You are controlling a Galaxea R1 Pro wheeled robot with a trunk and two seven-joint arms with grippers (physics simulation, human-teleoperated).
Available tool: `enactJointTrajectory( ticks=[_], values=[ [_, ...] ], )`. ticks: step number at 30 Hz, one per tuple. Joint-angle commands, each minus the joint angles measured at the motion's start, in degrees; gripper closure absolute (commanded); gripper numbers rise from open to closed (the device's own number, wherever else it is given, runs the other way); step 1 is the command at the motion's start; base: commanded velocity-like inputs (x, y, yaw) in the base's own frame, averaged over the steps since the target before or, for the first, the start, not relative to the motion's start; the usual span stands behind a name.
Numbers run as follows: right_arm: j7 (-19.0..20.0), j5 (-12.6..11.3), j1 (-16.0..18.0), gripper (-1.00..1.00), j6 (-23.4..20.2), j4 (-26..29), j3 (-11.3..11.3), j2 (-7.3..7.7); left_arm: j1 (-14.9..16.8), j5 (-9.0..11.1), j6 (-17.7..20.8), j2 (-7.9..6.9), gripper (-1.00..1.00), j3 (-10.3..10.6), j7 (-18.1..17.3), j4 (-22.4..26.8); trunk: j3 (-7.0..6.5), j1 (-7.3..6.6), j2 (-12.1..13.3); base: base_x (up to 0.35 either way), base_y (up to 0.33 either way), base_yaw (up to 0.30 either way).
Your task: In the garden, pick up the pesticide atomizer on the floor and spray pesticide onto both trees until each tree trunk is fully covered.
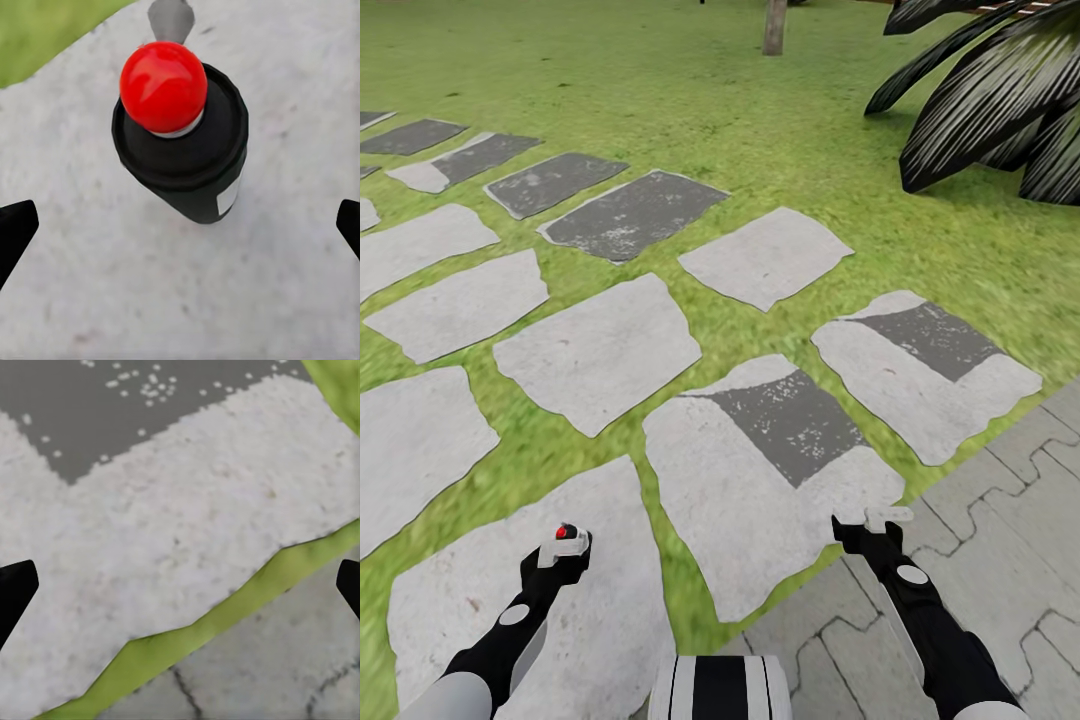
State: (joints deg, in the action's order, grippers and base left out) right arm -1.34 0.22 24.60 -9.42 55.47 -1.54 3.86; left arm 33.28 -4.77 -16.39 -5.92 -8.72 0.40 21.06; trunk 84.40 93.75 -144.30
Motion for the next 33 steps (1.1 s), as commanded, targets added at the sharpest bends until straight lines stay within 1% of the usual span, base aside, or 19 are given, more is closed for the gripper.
enactJointTrajectory(
  ticks=[1,24,33],
  values=[
    [-0.14,0.01,0.01,-1.00,-0.33,0.09,0.04,0.01,0.03,-0.51,-0.22,0.03,-1.00,-0.31,0.04,-0.05,0.08,-0.01,-0.01,0.000,0.000,0.000],
    [-0.15,0.02,0.01,-1.00,-0.33,0.08,0.04,0.01,0.03,-0.47,-0.22,0.03,-1.00,-0.33,0.04,-0.05,0.14,-0.01,-0.01,0.019,0.000,0.000],
    [-0.14,0.04,0.01,-1.00,-0.33,0.08,0.04,0.01,0.03,-0.46,-0.22,0.03,-1.00,-0.33,0.04,-0.05,0.27,-0.01,-0.01,0.032,0.000,0.044]
  ],
)
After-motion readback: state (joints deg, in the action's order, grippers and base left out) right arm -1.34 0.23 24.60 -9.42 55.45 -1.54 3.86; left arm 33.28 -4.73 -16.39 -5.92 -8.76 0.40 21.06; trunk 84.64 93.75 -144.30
